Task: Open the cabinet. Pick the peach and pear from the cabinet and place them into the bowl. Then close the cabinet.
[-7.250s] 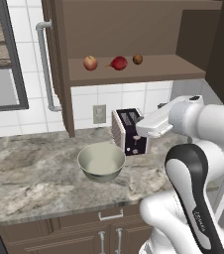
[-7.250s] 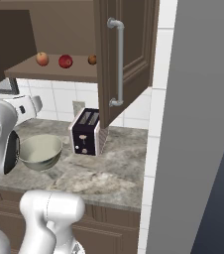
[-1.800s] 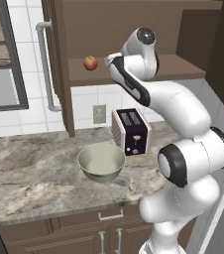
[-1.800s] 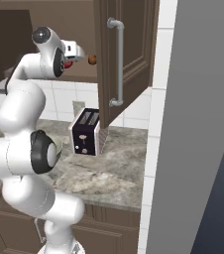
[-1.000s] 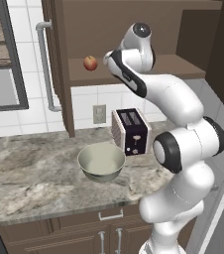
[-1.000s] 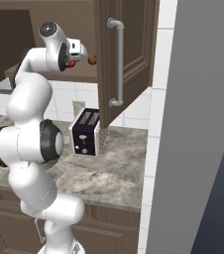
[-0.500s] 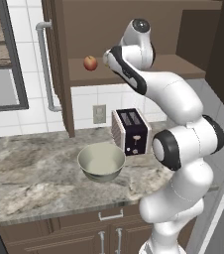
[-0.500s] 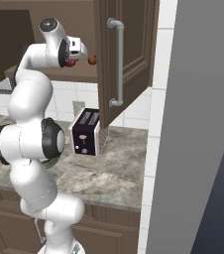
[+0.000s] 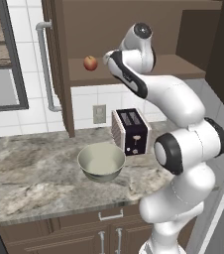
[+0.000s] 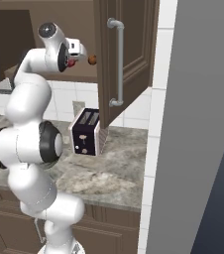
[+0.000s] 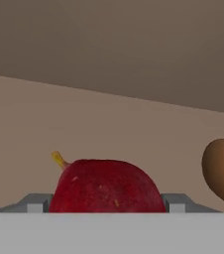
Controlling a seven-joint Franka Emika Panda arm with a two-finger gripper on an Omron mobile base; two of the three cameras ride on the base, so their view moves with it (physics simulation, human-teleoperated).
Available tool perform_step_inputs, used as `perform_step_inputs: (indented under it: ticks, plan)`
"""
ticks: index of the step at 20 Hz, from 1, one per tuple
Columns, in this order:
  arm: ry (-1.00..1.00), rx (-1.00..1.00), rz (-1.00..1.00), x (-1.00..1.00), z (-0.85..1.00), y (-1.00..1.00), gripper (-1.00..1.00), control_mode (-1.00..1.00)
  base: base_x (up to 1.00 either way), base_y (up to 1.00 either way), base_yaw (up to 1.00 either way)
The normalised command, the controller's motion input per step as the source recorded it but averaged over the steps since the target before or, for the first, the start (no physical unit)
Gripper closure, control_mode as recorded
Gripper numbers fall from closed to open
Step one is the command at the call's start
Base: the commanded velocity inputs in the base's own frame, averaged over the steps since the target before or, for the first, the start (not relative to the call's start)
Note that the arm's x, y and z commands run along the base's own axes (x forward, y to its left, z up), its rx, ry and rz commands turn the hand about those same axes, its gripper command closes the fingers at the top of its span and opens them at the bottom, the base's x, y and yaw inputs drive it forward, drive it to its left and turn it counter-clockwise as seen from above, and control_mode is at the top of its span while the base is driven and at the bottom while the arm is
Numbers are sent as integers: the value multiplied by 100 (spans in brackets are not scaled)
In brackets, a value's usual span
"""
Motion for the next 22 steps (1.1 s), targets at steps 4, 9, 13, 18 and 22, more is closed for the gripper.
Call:
perform_step_inputs:
  ticks: [4,9,13,18,22]
  plan:
    - [-4,0,0,-36,37,9,100,-100,0,0,0]
    - [0,0,3,-72,39,23,100,-100,0,0,0]
    - [0,0,3,-98,21,31,100,-100,0,0,0]
    - [1,0,7,-100,0,31,100,-100,0,0,0]
    - [7,0,11,-99,-23,30,100,-100,0,0,0]
